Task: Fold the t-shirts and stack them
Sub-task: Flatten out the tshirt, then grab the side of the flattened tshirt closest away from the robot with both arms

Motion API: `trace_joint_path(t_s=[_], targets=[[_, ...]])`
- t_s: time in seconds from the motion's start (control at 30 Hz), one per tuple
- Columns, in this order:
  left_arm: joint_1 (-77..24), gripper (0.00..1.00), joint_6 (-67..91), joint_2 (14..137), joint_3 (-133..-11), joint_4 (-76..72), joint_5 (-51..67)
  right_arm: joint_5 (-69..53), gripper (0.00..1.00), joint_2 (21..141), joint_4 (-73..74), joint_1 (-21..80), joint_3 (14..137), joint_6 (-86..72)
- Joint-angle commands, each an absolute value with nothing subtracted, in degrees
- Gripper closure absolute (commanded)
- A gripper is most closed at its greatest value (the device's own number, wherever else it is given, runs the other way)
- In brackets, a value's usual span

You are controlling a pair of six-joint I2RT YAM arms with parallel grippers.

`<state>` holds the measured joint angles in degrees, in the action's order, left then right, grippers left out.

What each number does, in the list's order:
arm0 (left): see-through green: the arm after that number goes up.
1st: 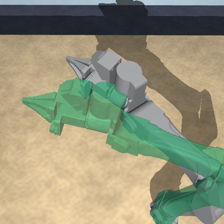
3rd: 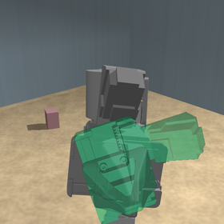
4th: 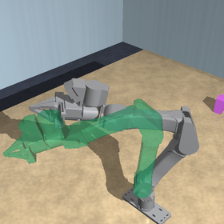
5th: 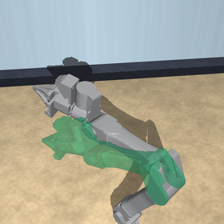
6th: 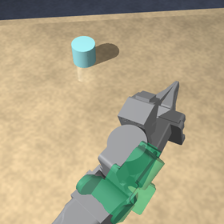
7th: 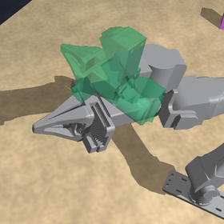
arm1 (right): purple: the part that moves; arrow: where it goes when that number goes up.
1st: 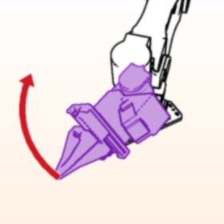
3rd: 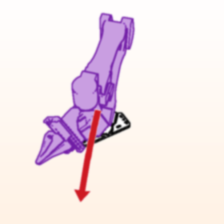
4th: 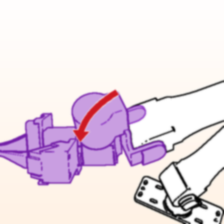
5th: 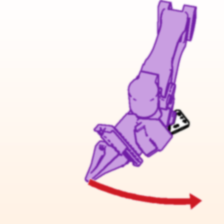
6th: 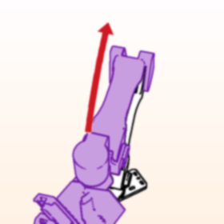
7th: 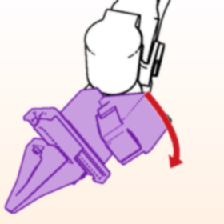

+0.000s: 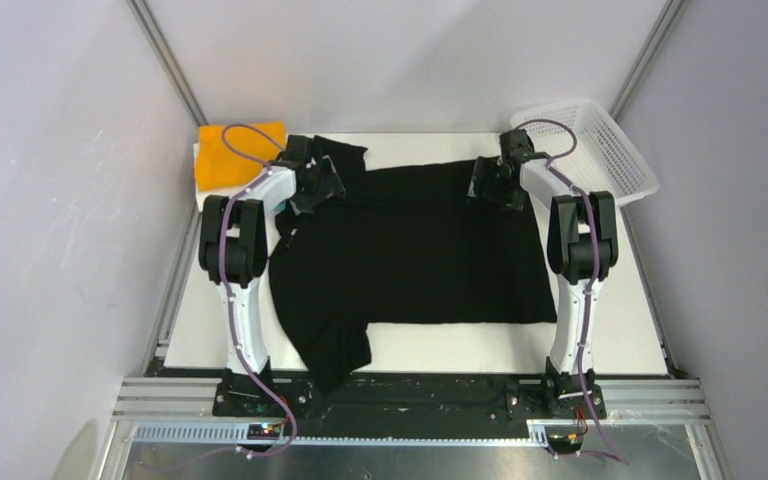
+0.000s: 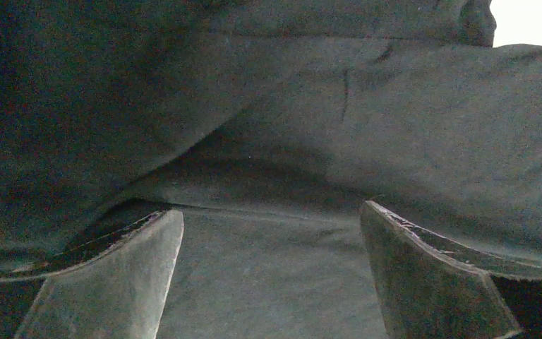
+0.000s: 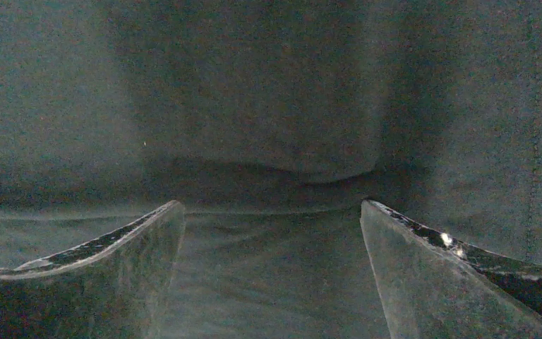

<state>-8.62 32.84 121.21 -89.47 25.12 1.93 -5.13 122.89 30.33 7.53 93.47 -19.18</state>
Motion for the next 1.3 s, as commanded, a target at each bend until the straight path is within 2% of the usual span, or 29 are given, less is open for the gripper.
trace_joint_path(t_s=[0.0, 0.13, 0.27, 0.5, 0.73, 0.97, 1.17, 1.27], targets=[[-7.89, 0.0, 28.99, 126.28, -98.64, 30.15, 2.43, -5.23, 0.01, 128.86, 36.9, 6.88, 103.1, -17.64], [-8.03, 0.0, 27.94, 126.04, -100.15, 30.65, 4.36, -1.55, 0.01, 127.95, 38.77, 6.92, 105.78, -16.94], [-9.39, 0.0, 26.54, 120.37, -97.0, 30.6, 3.25, -1.0, 0.01, 121.56, 37.91, 8.03, 102.17, -15.99], [-15.3, 0.0, 26.21, 102.99, -85.92, 30.58, -2.16, 0.0, 0.01, 102.68, 31.3, 11.02, 82.62, -17.76], [-25.01, 0.0, 29.49, 84.23, -66.96, 30.57, -8.27, 6.84, 0.01, 86.01, 29.98, 14.7, 63.27, -21.48], [-40.09, 0.0, 36.64, 64.58, -43.39, 32.26, -11.18, 6.51, 0.0, 66.58, 24.58, 9.44, 44.43, -30.57], [-52.21, 0.01, 47.14, 52.24, -31.04, 40.0, -5.85, 6.45, 0.01, 58.07, 23.33, 7.71, 39.05, -31.11], [-56.76, 0.09, 51.63, 50.18, -27.25, 42.09, -3.95, 6.54, 0.01, 57.61, 24.21, 7.07, 38.59, -30.95]])
